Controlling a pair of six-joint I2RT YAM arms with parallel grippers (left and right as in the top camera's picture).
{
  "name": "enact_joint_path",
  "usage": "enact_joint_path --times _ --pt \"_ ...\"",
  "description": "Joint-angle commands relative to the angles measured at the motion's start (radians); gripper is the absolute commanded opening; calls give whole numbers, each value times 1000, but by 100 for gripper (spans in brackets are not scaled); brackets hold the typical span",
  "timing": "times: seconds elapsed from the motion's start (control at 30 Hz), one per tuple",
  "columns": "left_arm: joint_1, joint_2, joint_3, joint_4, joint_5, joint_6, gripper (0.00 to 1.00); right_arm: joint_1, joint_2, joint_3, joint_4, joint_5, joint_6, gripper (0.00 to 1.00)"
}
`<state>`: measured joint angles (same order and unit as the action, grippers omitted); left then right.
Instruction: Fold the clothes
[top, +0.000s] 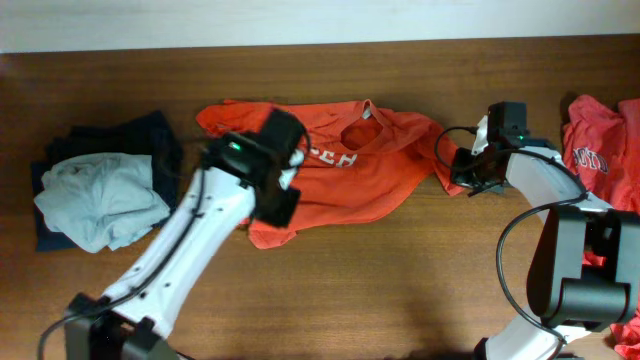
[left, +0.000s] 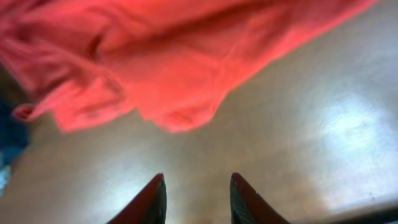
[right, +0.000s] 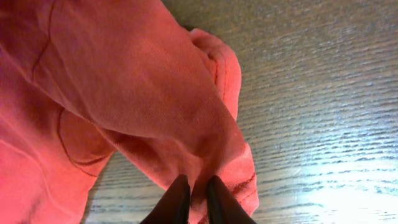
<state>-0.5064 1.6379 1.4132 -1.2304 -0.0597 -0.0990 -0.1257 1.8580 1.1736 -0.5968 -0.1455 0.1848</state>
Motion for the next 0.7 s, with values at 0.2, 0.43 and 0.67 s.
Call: enact_joint_path --times 0.2,0.43,0.67 --pt "-49 -5 -351 304 103 -6 42 -6 -28 -8 -42 -4 45 74" --pt "-56 6 -455 523 28 -5 62 -6 -11 -13 -70 -2 86 80" --pt "-56 74 -468 573 10 -5 56 -6 -11 -14 -72 -2 87 80"
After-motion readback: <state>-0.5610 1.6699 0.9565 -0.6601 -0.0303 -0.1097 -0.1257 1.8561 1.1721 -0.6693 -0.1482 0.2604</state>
